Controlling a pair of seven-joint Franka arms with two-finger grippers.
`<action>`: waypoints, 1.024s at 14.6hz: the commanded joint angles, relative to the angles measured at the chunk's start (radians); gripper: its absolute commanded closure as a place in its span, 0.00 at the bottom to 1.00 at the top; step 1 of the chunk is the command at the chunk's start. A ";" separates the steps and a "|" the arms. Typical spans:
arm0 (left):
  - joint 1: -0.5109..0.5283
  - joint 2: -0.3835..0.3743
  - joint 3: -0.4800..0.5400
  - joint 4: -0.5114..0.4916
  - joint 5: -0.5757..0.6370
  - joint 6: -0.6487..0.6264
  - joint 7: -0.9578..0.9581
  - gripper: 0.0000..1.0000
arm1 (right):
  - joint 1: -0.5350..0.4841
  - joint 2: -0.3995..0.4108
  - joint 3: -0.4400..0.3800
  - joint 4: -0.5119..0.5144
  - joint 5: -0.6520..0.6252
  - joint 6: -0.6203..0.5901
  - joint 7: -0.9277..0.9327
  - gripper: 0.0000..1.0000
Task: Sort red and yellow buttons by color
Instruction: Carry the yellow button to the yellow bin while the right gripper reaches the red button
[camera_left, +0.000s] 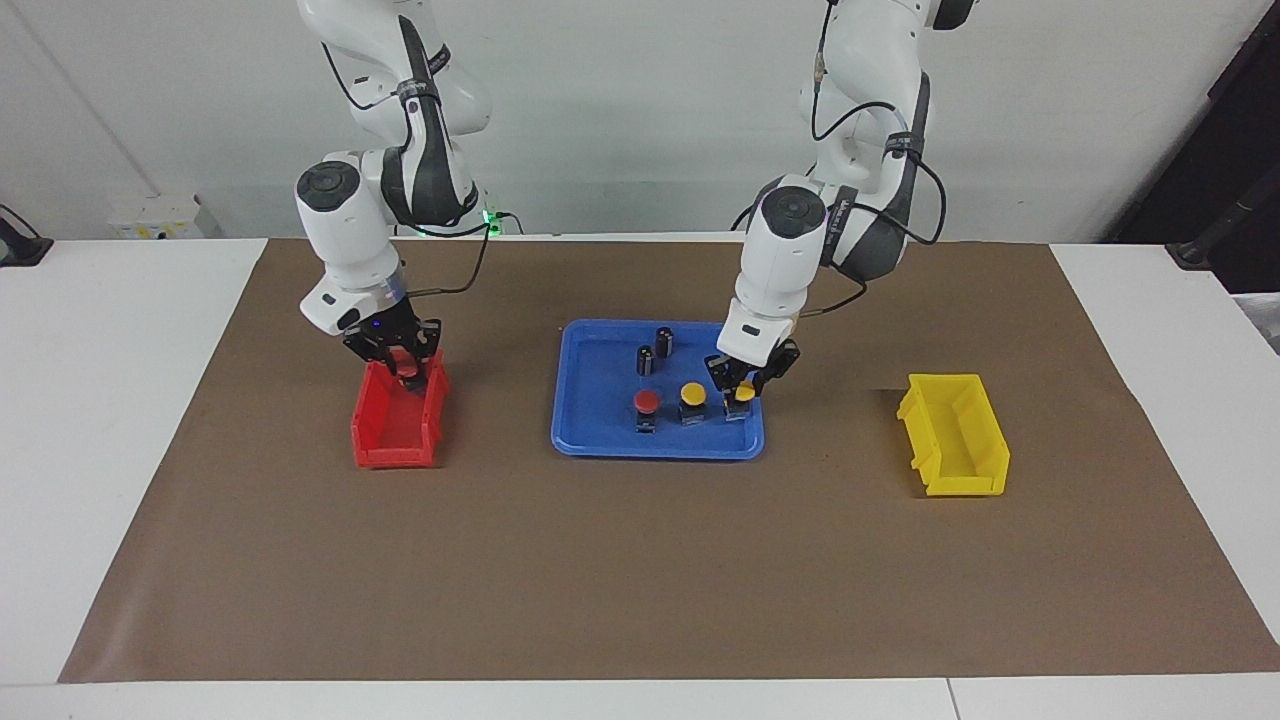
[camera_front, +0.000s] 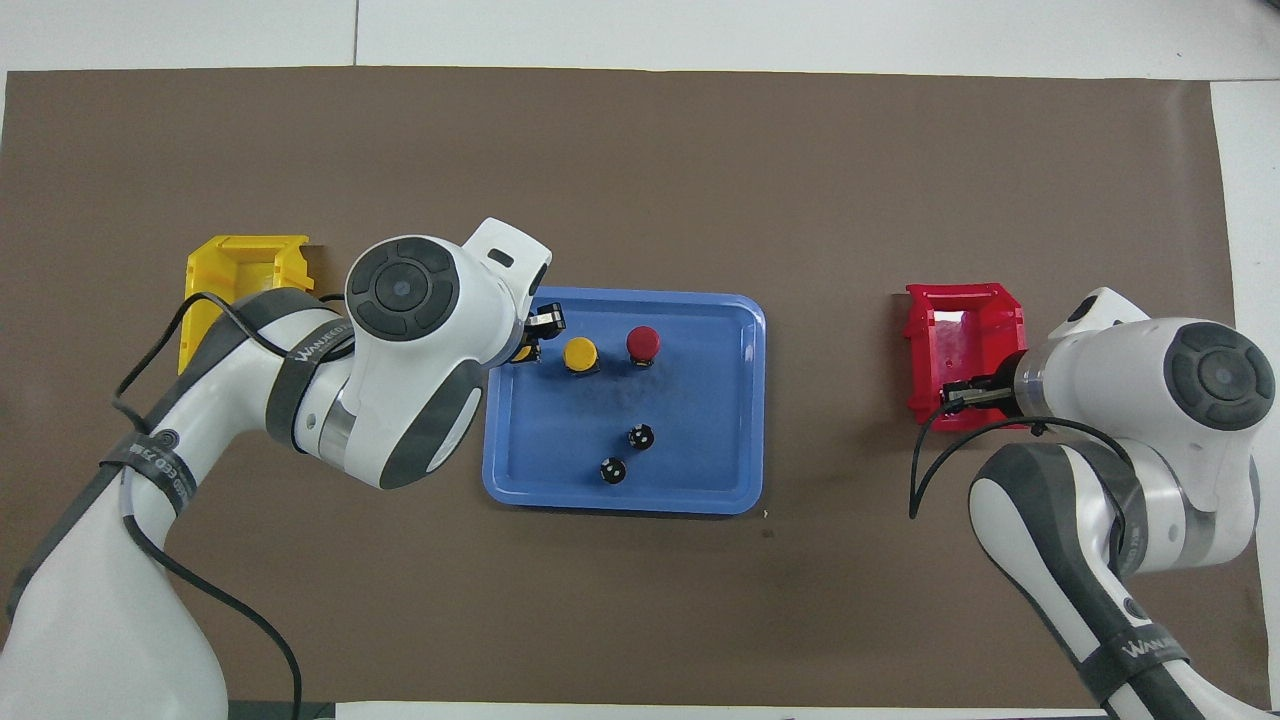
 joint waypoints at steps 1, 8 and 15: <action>0.074 -0.075 0.033 0.048 0.015 -0.184 0.157 0.99 | -0.014 -0.031 0.001 -0.030 0.017 0.023 -0.008 0.68; 0.468 -0.104 0.033 0.027 0.015 -0.174 0.765 0.99 | -0.018 -0.034 0.001 -0.039 0.017 0.023 -0.022 0.64; 0.522 -0.132 0.031 -0.143 0.015 0.025 0.776 0.99 | -0.023 -0.019 0.000 0.031 0.015 -0.036 -0.031 0.31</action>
